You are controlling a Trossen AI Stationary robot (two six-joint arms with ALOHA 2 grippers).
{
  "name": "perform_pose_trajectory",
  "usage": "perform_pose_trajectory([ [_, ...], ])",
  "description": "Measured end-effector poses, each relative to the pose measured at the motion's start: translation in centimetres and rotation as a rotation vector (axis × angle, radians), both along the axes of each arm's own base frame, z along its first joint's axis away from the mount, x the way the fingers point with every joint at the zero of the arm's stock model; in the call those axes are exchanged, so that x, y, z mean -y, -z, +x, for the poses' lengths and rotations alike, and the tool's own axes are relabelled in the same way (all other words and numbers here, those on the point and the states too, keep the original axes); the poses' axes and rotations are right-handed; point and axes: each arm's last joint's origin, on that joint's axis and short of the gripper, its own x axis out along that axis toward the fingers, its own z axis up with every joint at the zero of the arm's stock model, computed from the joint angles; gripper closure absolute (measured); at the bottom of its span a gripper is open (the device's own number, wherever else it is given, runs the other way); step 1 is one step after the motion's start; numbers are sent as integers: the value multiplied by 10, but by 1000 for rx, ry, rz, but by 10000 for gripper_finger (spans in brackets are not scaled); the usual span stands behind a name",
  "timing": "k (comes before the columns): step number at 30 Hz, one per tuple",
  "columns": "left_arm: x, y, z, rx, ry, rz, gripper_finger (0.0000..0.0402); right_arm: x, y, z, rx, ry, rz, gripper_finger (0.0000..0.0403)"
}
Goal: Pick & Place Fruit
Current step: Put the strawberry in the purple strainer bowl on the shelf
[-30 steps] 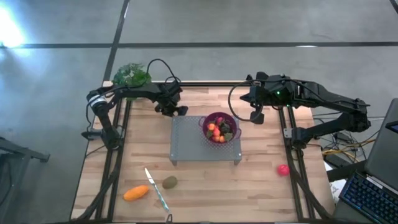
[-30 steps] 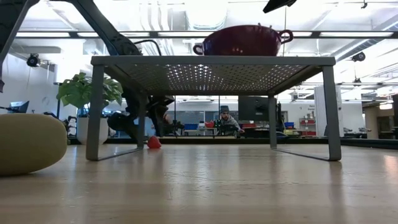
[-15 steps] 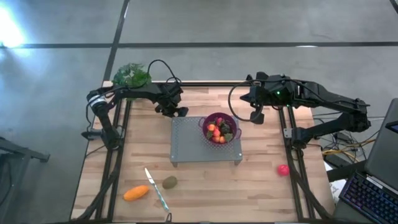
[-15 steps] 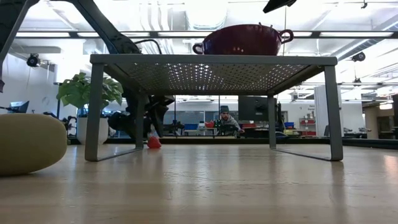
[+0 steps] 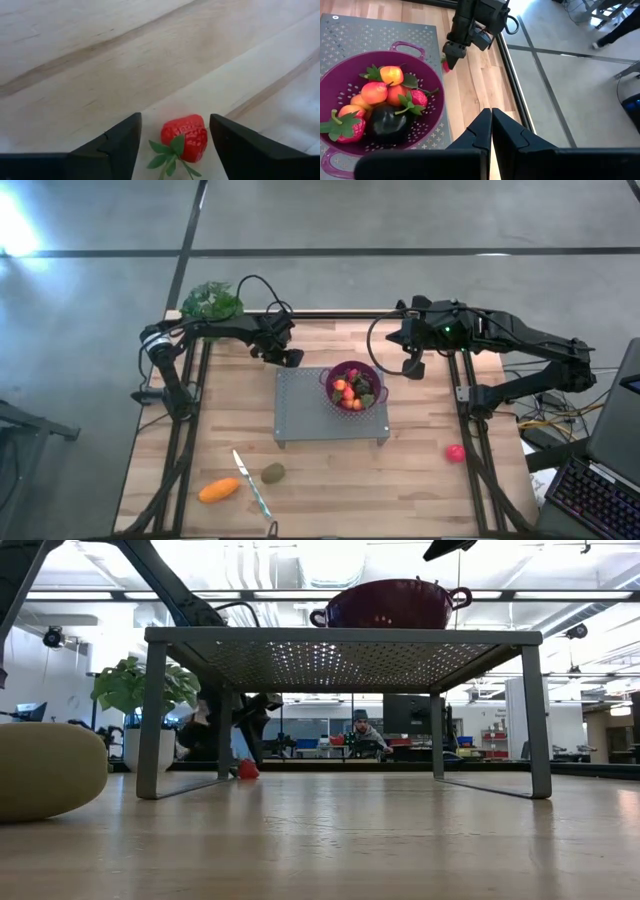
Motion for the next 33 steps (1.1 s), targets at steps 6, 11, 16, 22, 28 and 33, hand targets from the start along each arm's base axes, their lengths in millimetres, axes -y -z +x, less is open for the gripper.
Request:
perform_pose_trajectory([
  [6, 2, -1, 1, 37, 31, -53, 172, 0, 0, 0, -2, -1, -1, 394],
  [11, 2, -1, 1, 47, 41, -68, 172, 0, 1, 0, -4, -1, -1, 394],
  [16, 3, 0, -1, 22, 54, -60, 172, 0, 1, 0, -4, -1, -1, 394],
  [22, 5, 2, -4, -13, 77, -72, 172, 0, 1, 0, -5, -4, -4, 394],
  [28, 5, 2, -4, -12, 87, -64, 172, 0, 1, 0, -5, -3, -4, 394],
  [33, 5, 2, -4, -11, 96, -56, 172, 0, 1, 0, -6, -4, -5, 394],
])
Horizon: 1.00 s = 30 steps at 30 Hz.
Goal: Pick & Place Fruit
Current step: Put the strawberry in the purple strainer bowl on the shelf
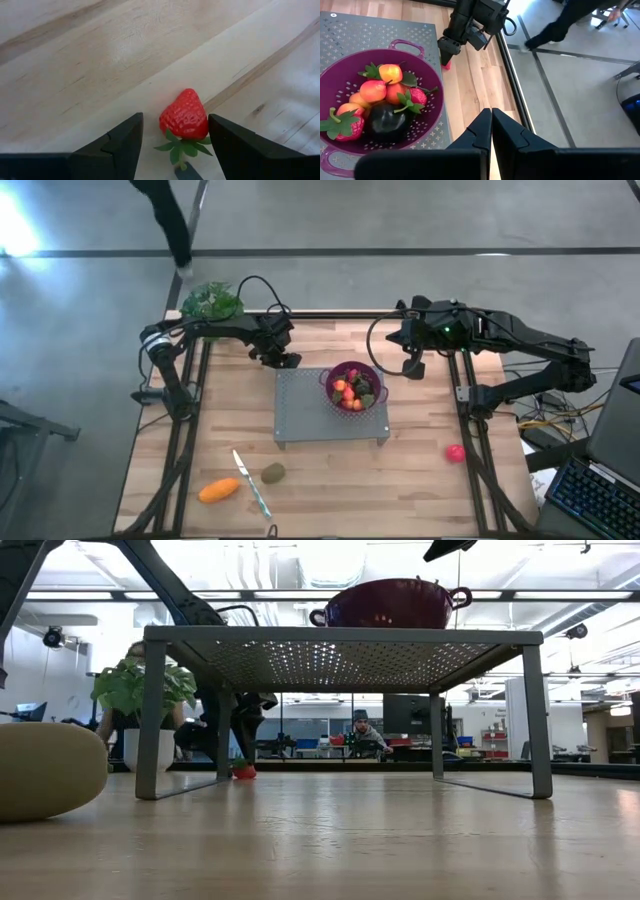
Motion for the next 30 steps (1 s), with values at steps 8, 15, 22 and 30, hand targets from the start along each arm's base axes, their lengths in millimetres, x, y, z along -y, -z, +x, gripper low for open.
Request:
perform_pose_trajectory([
  [8, -1, 0, 1, 10, 1, 9, 192, 0, 0, 0, 0, 0, 0, 394],
  [15, -1, 0, 1, 10, 0, 8, 237, 0, 0, 0, -1, -2, -2, 394],
  [22, -1, 0, 1, 11, 0, 7, 257, 0, 0, 0, -1, -2, -2, 394],
  [30, -1, 0, 1, 11, -1, 7, 251, 0, 0, 0, -1, -2, -2, 394],
])
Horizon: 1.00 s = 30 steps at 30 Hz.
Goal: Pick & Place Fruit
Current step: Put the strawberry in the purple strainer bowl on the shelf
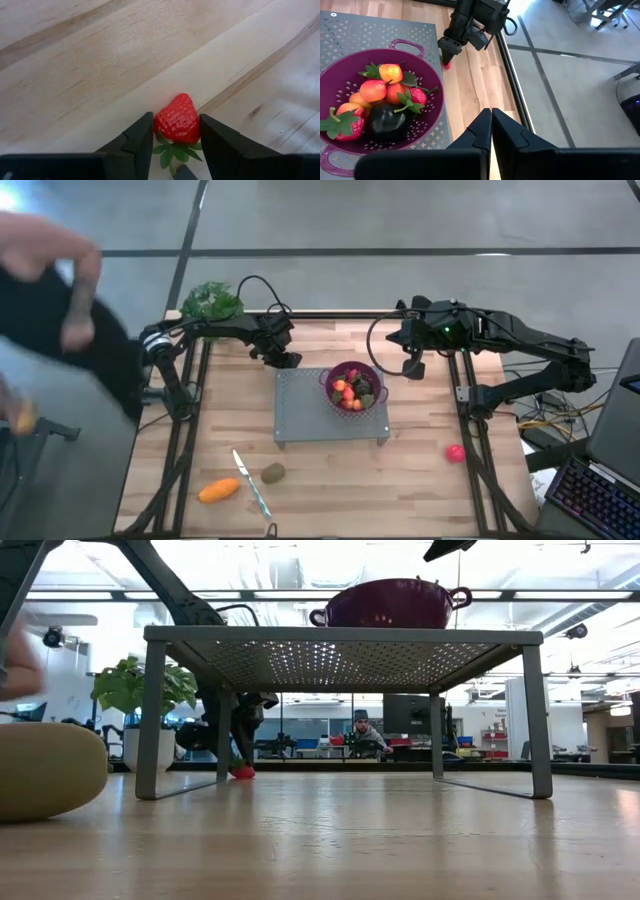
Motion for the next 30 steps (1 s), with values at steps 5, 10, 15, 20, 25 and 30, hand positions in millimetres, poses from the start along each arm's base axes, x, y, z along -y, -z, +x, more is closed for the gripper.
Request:
perform_pose_trajectory([
  [5, -3, -2, -2, -5, -3, 0, 251, 0, 0, 0, 0, 0, 0, 394],
  [10, -14, -14, -2, -4, -7, 12, 251, 0, 0, 0, 0, 1, 1, 394],
  [15, -27, -37, -1, -3, -9, 25, 251, 0, 0, 0, -1, 1, 1, 394],
  [20, -34, -69, 3, -10, 5, 33, 251, 0, 3, -2, -40, 0, 6, 394],
  [25, -39, -112, 6, -48, -10, 89, 251, -1, 6, -5, -81, 0, 13, 394],
  [30, -34, -158, 15, -15, -3, 167, 251, -1, 6, -5, -85, -4, 9, 394],
])
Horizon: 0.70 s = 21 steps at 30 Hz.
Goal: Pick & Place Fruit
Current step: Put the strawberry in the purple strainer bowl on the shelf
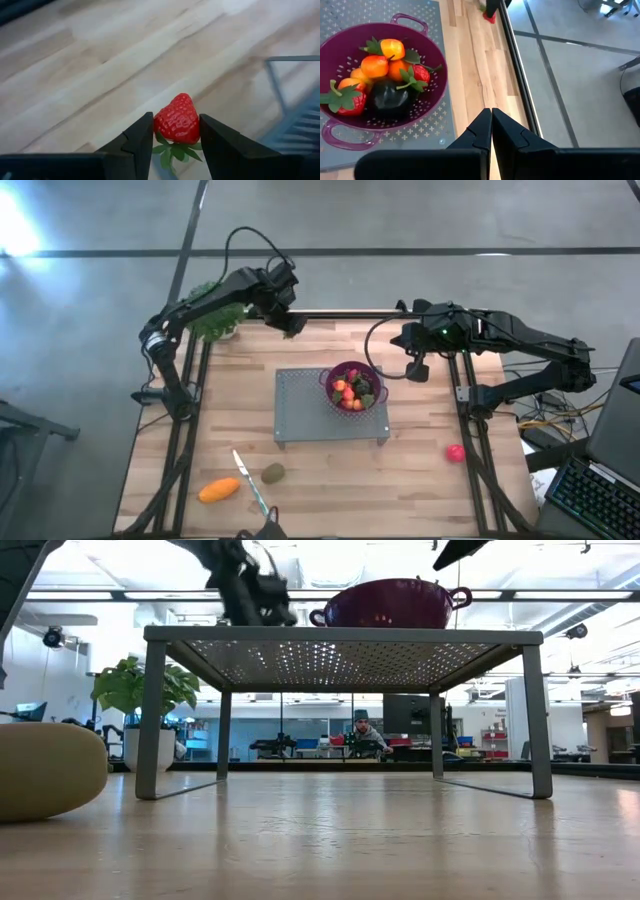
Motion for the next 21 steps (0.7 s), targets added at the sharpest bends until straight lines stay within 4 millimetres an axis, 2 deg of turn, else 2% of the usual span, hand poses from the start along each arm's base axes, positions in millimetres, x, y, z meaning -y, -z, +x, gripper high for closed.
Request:
perform_pose_trajectory([
  [4, 10, -30, 10, 72, 40, 53, 251, 0, 0, 0, -4, -8, -9, 394],
  [8, 27, -51, 19, 118, 101, 90, 251, 0, 0, 0, -10, -13, -12, 394],
  [15, 74, -71, 32, 179, 293, 194, 251, -2, 2, -2, -44, -52, -23, 394],
  [21, 113, -86, 27, 181, 360, 344, 251, -11, 1, 1, -36, -162, -45, 394],
])
